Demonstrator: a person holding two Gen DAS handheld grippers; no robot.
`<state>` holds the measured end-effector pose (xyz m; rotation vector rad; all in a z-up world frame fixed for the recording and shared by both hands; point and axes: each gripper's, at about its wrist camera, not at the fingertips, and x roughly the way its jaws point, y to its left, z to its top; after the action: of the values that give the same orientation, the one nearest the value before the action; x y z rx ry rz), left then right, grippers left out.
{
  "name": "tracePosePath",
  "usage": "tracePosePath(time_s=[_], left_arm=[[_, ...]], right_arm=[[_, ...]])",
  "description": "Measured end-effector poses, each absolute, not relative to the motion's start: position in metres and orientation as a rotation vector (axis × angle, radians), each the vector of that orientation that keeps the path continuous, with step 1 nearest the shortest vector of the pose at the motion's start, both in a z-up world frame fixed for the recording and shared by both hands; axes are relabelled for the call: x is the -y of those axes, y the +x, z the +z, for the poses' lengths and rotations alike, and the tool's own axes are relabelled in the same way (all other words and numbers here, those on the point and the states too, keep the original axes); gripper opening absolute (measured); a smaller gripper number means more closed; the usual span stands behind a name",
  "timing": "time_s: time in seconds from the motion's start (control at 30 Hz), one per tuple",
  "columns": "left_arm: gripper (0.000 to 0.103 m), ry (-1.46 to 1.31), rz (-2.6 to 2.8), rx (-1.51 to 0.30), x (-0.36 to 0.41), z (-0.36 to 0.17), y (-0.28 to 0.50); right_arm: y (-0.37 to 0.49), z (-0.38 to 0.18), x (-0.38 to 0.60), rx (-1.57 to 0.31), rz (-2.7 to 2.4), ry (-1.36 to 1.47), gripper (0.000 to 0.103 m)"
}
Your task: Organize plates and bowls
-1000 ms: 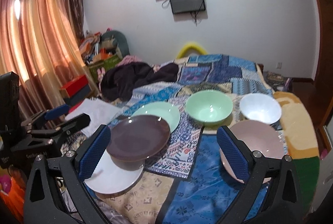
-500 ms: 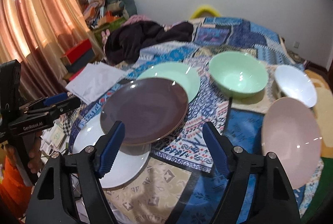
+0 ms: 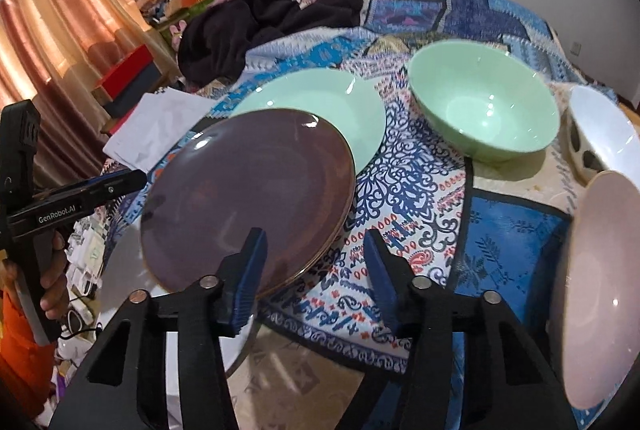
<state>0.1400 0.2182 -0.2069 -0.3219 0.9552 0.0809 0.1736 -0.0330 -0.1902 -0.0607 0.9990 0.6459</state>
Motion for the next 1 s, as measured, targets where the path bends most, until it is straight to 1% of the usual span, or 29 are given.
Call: tracePosePath(time_s=[0.07, 0.23, 0.3, 0.57, 0.77, 1.0], left_arm=[[0.041, -0.319, 0.073, -0.970, -0.219, -0.212, 0.147], [0.031, -0.315, 0.045, -1.010, -0.217, -0.225, 0.163], [0.030, -0.311, 0.038, -1.018, -0.215, -0.228, 0.166], [0.029, -0.301, 0.013, -1.038, -0.211, -0.236, 0.177], [0.030, -0.267, -0.016, -1.059, -0.207, -0.235, 0.178], [0.030, -0.289, -0.019, -1.052, -0.203, -0.231, 0.174]], right_arm=[[0.180, -0.197, 0.032, -1.020, 0.643, -0.055, 0.038], [0.187, -0.206, 0.030, -1.055, 0.649, -0.026, 0.033], [0.189, -0.209, 0.028, -1.065, 0.654, -0.017, 0.031], [0.196, -0.216, 0.022, -1.096, 0.690, 0.009, 0.029], [0.197, -0.216, 0.021, -1.101, 0.685, 0.014, 0.029], [0.195, -0.213, 0.028, -1.084, 0.678, 0.022, 0.030]])
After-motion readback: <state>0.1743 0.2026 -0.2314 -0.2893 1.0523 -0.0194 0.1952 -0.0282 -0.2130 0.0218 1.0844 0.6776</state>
